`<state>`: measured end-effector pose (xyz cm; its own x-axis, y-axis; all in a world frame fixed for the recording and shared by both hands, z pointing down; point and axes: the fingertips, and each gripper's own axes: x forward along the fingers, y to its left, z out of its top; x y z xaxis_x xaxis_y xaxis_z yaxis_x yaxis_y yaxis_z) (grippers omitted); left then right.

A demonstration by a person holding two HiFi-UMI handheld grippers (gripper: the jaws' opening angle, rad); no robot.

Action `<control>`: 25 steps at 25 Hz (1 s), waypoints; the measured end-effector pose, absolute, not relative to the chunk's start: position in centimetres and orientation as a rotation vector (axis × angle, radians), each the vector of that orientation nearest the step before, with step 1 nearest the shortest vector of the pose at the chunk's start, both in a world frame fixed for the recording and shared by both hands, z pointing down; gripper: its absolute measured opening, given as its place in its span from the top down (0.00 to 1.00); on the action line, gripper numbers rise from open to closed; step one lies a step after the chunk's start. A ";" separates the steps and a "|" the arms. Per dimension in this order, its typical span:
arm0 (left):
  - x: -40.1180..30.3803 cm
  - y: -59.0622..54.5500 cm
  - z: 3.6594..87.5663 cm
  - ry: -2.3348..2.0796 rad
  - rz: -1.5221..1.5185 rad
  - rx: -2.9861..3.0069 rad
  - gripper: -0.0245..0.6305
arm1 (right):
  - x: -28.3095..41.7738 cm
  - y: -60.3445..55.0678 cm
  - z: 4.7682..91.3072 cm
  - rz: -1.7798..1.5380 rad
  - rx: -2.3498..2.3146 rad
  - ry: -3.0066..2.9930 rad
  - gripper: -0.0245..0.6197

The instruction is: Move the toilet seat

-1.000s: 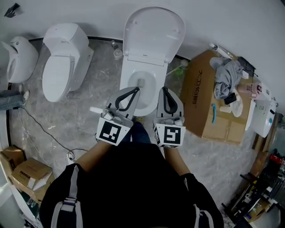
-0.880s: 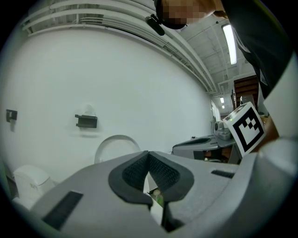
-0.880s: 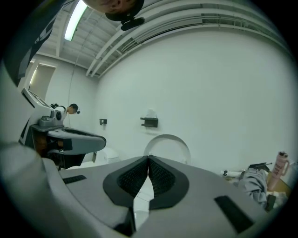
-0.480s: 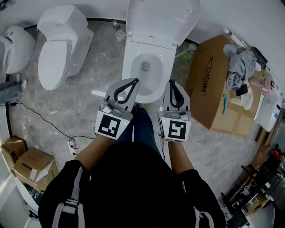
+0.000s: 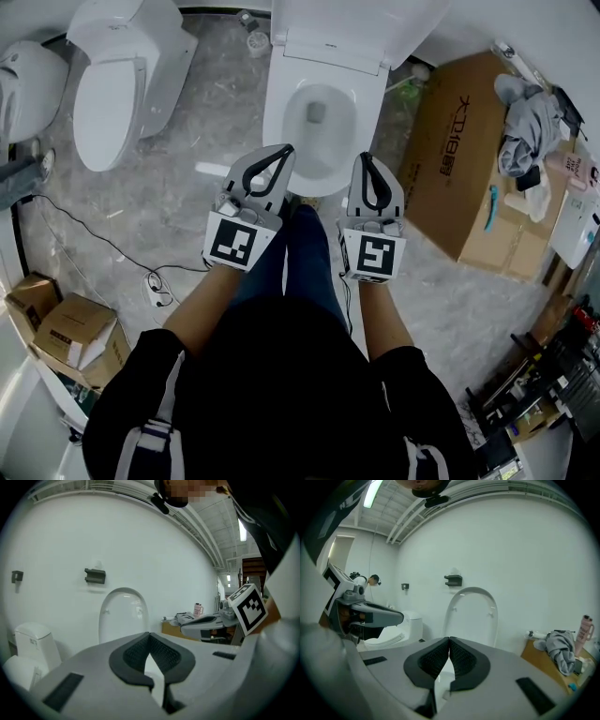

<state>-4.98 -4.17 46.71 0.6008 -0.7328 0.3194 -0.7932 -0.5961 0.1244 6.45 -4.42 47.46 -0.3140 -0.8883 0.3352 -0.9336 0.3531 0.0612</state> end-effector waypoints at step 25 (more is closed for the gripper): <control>-5.9 -3.0 64.4 -1.130 0.524 2.433 0.95 | 8.2 -2.3 64.5 0.345 1.426 -2.177 0.93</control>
<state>-5.89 -2.97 64.37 0.6016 -0.6297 0.4915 -0.7820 -0.5899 0.2013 8.16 -2.25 64.47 -0.3180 -0.7773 0.5428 -0.9070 0.4161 0.0645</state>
